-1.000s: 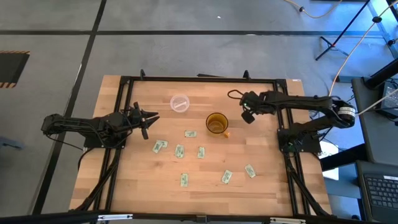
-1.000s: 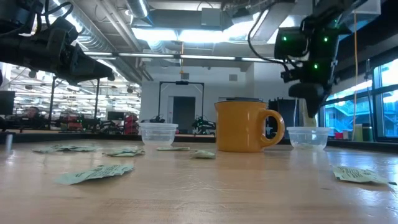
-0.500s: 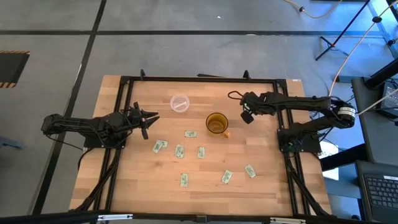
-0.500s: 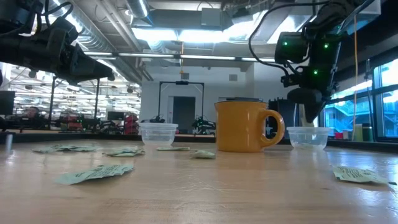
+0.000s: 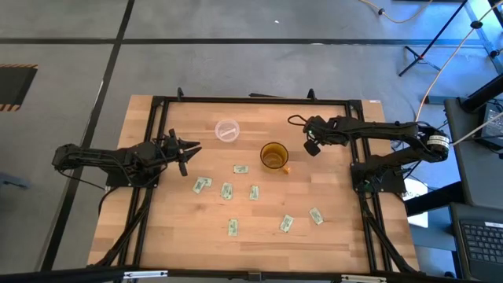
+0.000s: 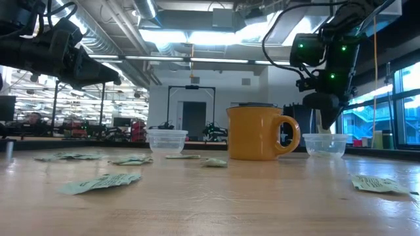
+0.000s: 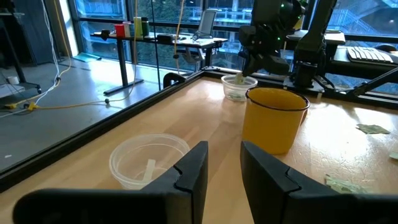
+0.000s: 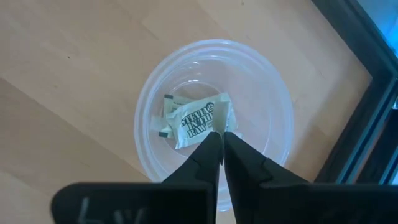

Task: Pick and place Stevia / Truvia into bins
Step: Put the white stevia packet into the right transparent container

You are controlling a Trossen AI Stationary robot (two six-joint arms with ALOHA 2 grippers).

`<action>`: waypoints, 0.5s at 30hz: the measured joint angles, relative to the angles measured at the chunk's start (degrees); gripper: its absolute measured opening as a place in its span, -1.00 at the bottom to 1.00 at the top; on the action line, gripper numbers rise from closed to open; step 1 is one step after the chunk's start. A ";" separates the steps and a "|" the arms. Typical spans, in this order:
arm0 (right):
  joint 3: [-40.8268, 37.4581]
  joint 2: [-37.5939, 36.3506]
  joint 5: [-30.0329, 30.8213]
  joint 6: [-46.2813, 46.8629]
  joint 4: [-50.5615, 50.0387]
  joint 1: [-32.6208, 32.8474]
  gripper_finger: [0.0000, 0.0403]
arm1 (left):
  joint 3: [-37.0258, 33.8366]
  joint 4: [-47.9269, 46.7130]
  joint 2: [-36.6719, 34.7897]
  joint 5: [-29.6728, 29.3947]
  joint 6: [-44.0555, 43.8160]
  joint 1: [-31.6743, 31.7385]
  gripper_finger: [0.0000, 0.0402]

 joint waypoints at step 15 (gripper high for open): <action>0.02 0.00 -3.48 -1.60 -0.04 0.02 -0.83 | 0.01 0.00 0.00 0.00 0.00 0.02 -0.56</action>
